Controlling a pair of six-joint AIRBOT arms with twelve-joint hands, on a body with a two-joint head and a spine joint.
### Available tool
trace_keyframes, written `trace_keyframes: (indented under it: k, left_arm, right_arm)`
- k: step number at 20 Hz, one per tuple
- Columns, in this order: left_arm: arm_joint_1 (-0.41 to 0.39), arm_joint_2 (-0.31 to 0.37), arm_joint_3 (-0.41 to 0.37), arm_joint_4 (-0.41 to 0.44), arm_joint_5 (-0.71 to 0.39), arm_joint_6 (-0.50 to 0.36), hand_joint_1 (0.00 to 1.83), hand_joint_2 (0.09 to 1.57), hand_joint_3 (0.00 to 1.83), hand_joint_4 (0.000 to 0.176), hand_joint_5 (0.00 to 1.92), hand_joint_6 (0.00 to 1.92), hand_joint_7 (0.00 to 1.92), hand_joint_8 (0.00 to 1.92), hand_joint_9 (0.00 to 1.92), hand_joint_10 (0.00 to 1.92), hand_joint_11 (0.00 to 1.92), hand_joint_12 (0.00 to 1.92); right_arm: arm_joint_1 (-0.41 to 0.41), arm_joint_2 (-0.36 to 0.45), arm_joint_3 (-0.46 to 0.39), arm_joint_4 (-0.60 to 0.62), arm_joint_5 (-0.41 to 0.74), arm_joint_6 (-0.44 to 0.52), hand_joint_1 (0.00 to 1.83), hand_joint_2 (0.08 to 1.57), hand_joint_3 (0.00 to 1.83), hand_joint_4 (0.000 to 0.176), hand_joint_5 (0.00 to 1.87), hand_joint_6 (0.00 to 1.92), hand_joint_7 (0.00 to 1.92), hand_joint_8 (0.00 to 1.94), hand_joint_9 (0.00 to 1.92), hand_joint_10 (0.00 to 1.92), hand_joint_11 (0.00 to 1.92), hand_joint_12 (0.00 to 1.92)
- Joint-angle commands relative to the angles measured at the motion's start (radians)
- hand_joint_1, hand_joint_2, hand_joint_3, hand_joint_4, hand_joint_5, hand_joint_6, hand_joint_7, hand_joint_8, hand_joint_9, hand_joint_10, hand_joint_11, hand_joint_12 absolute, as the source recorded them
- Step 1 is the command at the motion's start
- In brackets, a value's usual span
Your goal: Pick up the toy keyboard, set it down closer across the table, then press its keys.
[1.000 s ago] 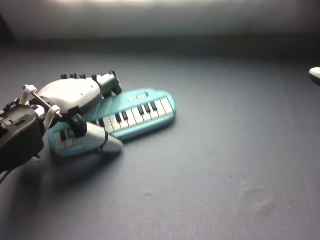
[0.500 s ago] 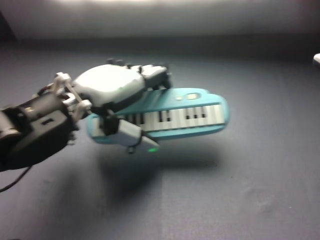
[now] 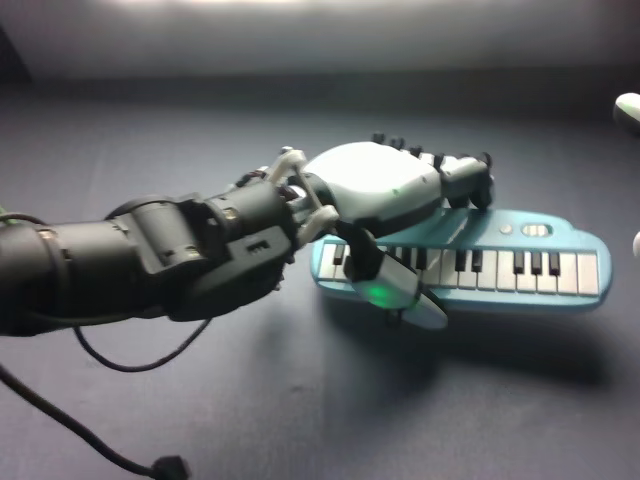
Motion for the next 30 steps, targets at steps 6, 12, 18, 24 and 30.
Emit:
trace_keyframes:
  k: [6,12,18,24,30]
  left_arm:
    - [-0.018,-0.038,0.011,0.019,-0.064,-0.019,0.58,1.02,0.0,0.115,0.0,0.0,0.0,0.0,0.0,0.0,0.0,0.01]
    - [-0.004,0.061,-0.047,-0.011,-0.186,-0.027,0.46,1.02,0.01,0.123,0.0,0.0,0.0,0.0,0.0,0.0,0.0,0.0]
    - [0.104,0.319,-0.179,-0.224,-0.463,0.065,0.23,1.49,0.02,0.061,0.0,0.0,0.0,0.0,0.0,0.0,0.0,0.0]
    - [0.304,0.47,-0.286,-0.442,-0.73,0.122,0.52,1.43,0.0,0.0,0.0,0.0,0.0,0.0,0.0,0.0,0.0,0.0]
    - [0.338,0.479,-0.298,-0.472,-0.745,0.124,0.54,1.36,0.0,0.029,0.0,0.0,0.0,0.0,0.0,0.0,0.0,0.0]
  right_arm:
    - [0.008,0.004,0.003,-0.019,0.136,0.017,0.05,1.41,0.0,0.002,0.1,0.01,0.0,0.0,0.0,0.0,0.02,0.01]
    - [0.008,0.005,-0.002,-0.041,0.138,0.023,0.18,1.4,0.0,0.073,0.05,0.01,0.0,0.0,0.0,0.0,0.0,0.39]
    - [0.026,0.005,-0.003,-0.106,0.025,0.017,0.12,1.41,0.0,0.059,0.12,0.01,0.0,0.0,0.0,0.0,0.0,0.0]
    - [0.172,-0.096,0.066,-0.18,-0.288,-0.053,0.17,1.4,0.0,0.008,0.24,0.02,0.0,0.0,0.0,0.0,0.0,0.0]
    - [0.227,-0.19,0.127,-0.182,-0.498,-0.114,0.02,1.38,0.0,0.042,0.38,0.04,0.0,0.0,0.0,0.0,0.0,0.0]
